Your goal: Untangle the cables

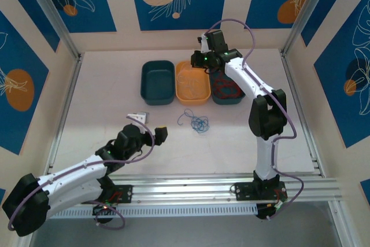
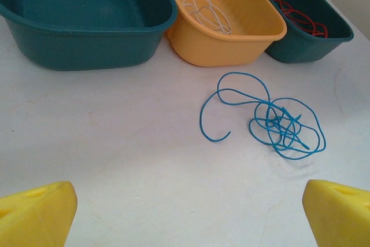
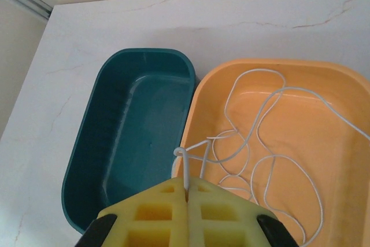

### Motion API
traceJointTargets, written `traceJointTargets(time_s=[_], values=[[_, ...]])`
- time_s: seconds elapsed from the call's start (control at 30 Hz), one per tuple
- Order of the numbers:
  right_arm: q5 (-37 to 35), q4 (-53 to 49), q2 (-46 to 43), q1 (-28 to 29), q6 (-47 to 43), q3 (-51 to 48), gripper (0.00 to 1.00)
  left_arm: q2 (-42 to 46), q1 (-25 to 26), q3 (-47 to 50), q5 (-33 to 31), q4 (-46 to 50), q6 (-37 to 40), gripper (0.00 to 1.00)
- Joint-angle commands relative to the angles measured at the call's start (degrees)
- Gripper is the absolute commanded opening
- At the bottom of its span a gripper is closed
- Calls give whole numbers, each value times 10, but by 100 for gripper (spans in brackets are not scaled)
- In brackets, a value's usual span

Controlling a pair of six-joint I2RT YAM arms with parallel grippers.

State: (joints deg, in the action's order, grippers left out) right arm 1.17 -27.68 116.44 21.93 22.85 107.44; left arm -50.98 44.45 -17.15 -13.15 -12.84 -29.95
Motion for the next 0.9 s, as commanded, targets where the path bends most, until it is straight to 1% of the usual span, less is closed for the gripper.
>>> traceJointTargets(time_s=[0.0,0.1,0.27,0.53,0.67,0.73,0.83,0.87], values=[[9,-10,3,-4,-13,-17,0,1,5,6,-8,-8,-2,100],[6,-17,5,-7,-9,-33,0,4,5,8,-9,-3,-4,100],[22,-28,20,-6,-7,-51,0,5,5,9,-11,1,-7,100],[-3,-47,34,-2,-14,-60,0,0,6,10,-7,-2,-8,100],[-35,-66,37,1,-15,-58,0,0,5,11,-6,-1,-11,100],[-53,-86,42,1,-13,-49,4,1,5,11,-5,-1,-14,100],[-68,-106,42,5,-15,-46,21,1,5,9,-3,2,-15,100],[-76,-107,38,8,-18,-50,25,1,5,9,-3,3,-16,100]])
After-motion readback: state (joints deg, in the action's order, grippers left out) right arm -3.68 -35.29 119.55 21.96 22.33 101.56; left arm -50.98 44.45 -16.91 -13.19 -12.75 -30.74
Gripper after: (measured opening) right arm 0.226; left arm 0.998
